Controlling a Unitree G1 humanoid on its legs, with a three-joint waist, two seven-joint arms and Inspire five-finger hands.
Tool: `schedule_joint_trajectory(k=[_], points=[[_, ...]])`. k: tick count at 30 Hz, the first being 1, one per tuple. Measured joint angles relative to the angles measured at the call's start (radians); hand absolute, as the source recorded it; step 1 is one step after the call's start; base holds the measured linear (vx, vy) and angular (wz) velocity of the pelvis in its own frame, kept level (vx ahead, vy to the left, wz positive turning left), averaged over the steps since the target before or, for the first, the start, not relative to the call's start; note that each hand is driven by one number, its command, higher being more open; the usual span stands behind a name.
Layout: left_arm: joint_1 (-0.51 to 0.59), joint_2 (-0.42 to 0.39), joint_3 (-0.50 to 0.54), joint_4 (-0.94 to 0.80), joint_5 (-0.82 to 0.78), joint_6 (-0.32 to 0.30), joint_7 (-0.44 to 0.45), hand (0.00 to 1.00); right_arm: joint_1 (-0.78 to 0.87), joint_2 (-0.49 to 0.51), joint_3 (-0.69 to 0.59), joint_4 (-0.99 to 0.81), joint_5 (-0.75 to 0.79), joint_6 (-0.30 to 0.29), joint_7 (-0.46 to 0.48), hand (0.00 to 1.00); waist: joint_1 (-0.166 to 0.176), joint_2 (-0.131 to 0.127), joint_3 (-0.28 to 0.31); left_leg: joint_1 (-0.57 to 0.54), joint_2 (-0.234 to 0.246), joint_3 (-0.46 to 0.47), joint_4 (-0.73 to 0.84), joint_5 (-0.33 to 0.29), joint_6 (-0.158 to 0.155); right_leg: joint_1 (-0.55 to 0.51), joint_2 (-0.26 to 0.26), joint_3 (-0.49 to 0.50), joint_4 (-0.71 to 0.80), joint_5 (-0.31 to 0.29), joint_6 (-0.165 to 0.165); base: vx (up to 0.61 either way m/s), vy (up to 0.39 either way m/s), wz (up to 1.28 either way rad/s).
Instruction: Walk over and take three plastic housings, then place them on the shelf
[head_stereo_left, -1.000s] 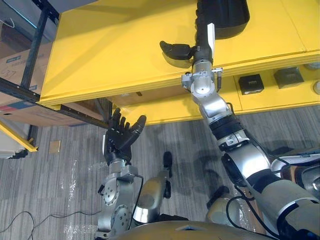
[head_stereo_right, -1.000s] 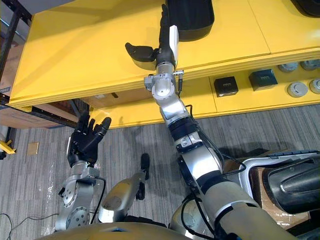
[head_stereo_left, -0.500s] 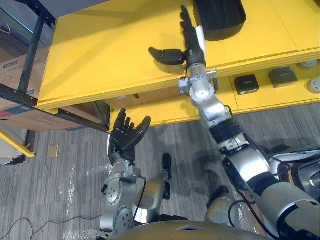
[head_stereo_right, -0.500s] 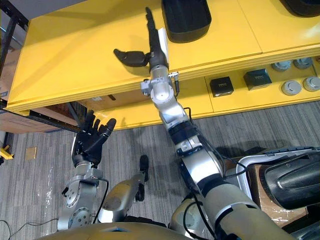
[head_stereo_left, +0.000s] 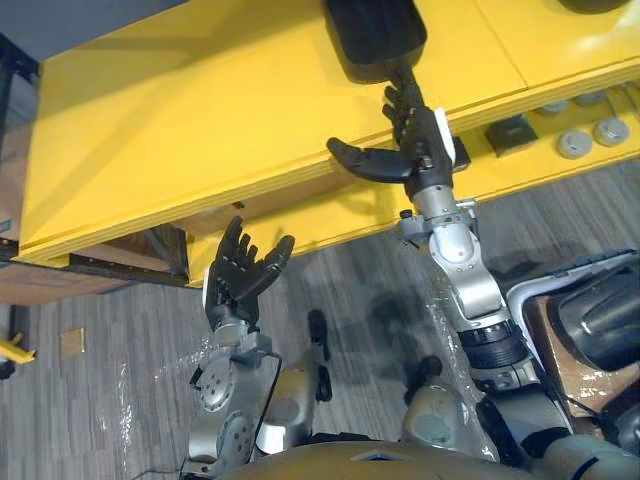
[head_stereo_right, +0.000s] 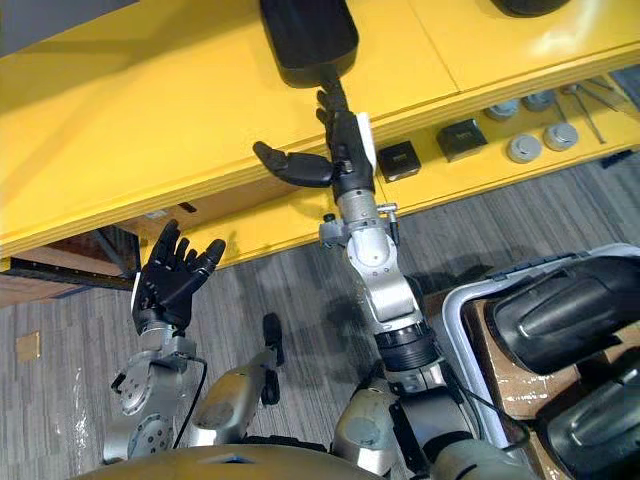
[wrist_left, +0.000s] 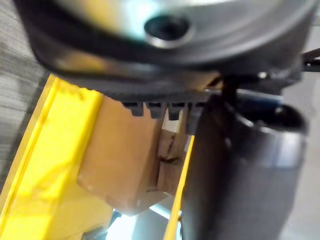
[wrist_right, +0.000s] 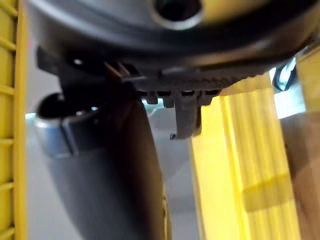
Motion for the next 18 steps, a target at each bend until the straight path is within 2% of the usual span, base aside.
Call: schedule_joint_trajectory(k=[3, 9, 18], points=[[-0.011, 0.000, 0.000, -0.028, 0.002, 0.003, 0.012, 1.00, 0.004, 0.001, 0.021, -0.003, 0.000, 0.000, 0.003, 1.00, -0.005, -0.004, -0.001, 0.009, 0.003, 0.006, 0.000, -0.001, -0.001, 0.002, 0.004, 0.010, -0.001, 0.001, -0.001, -0.02, -0.029, -0.08], [-0.004, 0.002, 0.001, -0.073, 0.040, 0.004, 0.030, 1.00, 0.033, 0.004, 0.040, -0.003, 0.000, 0.000, 0.028, 1.00, -0.004, -0.033, -0.016, 0.015, 0.013, 0.010, 0.000, -0.008, -0.007, 0.010, 0.017, 0.012, -0.015, 0.003, -0.004, -0.02, -0.039, -0.03], [-0.004, 0.002, 0.006, -0.073, 0.040, 0.020, 0.027, 1.00, 0.009, -0.017, 0.018, 0.045, -0.001, -0.009, 0.027, 1.00, 0.006, -0.033, -0.016, 0.015, 0.009, -0.009, 0.000, -0.002, -0.002, 0.029, 0.014, -0.011, -0.016, 0.004, -0.004, 0.00, -0.027, 0.07]])
